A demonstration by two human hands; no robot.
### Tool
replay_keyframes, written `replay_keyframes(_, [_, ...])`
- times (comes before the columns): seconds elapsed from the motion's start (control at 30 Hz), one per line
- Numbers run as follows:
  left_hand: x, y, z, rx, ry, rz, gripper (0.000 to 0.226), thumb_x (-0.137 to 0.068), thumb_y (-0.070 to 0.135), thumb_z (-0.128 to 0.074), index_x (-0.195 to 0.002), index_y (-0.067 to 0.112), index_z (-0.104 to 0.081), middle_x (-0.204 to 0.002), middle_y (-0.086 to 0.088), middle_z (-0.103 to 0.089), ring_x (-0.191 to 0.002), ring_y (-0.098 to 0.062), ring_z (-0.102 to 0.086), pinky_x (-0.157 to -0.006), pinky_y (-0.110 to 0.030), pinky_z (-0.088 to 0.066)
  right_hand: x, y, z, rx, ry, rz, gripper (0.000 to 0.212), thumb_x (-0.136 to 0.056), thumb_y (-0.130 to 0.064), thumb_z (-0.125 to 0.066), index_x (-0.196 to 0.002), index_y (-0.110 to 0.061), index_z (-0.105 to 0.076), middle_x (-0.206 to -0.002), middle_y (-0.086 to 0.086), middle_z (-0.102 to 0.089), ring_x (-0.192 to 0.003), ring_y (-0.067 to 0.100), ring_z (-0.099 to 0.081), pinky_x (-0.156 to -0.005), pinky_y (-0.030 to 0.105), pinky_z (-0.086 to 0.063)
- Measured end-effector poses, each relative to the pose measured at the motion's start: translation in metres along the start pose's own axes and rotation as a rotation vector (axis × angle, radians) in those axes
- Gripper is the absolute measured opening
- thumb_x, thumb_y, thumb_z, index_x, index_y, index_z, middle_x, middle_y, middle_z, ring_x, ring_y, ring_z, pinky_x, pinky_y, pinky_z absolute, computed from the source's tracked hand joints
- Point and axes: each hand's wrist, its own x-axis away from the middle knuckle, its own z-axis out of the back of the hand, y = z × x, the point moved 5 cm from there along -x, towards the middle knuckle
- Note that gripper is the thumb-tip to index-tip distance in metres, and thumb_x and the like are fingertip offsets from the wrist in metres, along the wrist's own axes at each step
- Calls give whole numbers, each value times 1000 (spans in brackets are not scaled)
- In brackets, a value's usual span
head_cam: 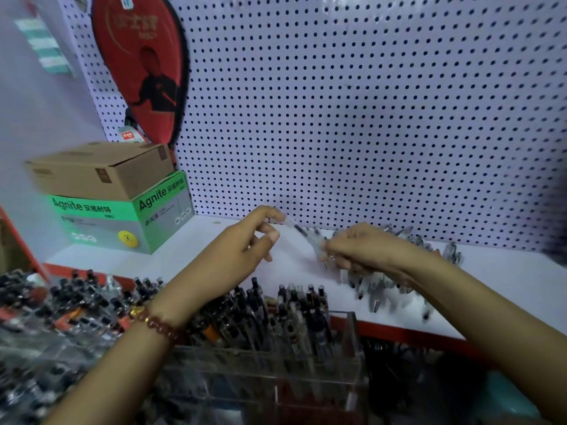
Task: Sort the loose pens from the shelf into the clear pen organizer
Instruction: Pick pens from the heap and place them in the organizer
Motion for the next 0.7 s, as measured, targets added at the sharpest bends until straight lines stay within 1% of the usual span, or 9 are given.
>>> replay_keyframes(0.07, [0, -4, -2, 66, -37, 26, 30, -96, 45, -38, -125, 53, -42, -129, 5, -53, -98, -6, -63, -82, -37, -56, -3, -13, -13, -36, -47, 130, 27, -95, -24, -56, -74, -18, -71, -48, -7, -53, -40, 8, -34, -42, 19, -30])
replay_keyframes(0.13, [-2, -6, -1, 59, -29, 23, 34, -93, 55, -38, -127, 59, -41, -125, -1, -56, -102, -15, -62, -91, -44, -52, -9, -23, -27, -26, -100, 244, 21, -95, -27, -57, -87, -15, -72, -52, -7, -56, -42, 8, -35, -43, 17, -31])
replay_keyframes(0.2, [-2, -4, 4, 79, 50, -16, 27, -98, 40, -43, -123, 45, -51, -117, 5, -61, -104, -7, -60, -90, -36, -52, -16, -27, -37, -37, -131, 299, 19, -94, -29, -58, -85, -20, -72, -53, -7, -56, -43, 9, -36, -46, 18, -32])
replay_keyframes(0.27, [-2, -4, 12, 124, 170, -27, 24, -101, 16, -43, -107, 32, -59, -109, 9, -64, -98, 3, -62, -80, -23, -53, -31, -19, -38, -20, -48, 302, 21, -94, -29, -58, -81, -20, -72, -56, -2, -57, -42, 7, -39, -47, 17, -33])
replay_keyframes(0.33, [-1, -5, 17, 162, 248, -4, 30, -101, 7, -40, -94, 28, -60, -96, 6, -63, -85, 0, -66, -71, -21, -54, -49, -2, -30, 346, 152, 266, 26, -95, -32, -57, -91, -12, -72, -71, 2, -65, -51, 3, -49, -51, 18, -37])
replay_keyframes(0.4, [0, -5, 17, 168, 251, -8, 30, -102, 7, -37, -93, 26, -58, -90, 1, -58, -74, -6, -66, -64, -18, -52, -62, 19, -25, 846, 277, 135, 33, -93, -40, -57, -107, -12, -68, -98, 3, -68, -82, 12, -60, -70, 26, -49])
replay_keyframes(0.43, [0, -4, 16, 152, 233, -16, 29, -102, 8, -36, -94, 26, -57, -89, 1, -57, -71, -7, -65, -61, -17, -50, -66, 28, -23, 978, 283, 57, 39, -92, -43, -58, -113, -12, -65, -108, 4, -65, -97, 19, -58, -82, 31, -49])
replay_keyframes(0.5, [0, -2, 14, 118, 203, -32, 25, -102, 11, -36, -99, 26, -56, -88, 3, -57, -65, -7, -62, -59, -17, -47, -73, 37, -24, 1098, 275, -19, 45, -92, -46, -56, -118, -10, -59, -118, 8, -59, -113, 26, -51, -95, 37, -42])
replay_keyframes(0.7, [1, -5, 11, 114, 155, -17, 15, -102, 17, -40, -101, 30, -47, -84, -16, -66, -62, -9, -60, -63, -25, -41, -81, 35, -29, 1194, 347, -93, 39, -97, -41, -49, -115, -8, -57, -118, 11, -61, -118, 28, -48, -102, 37, -33])
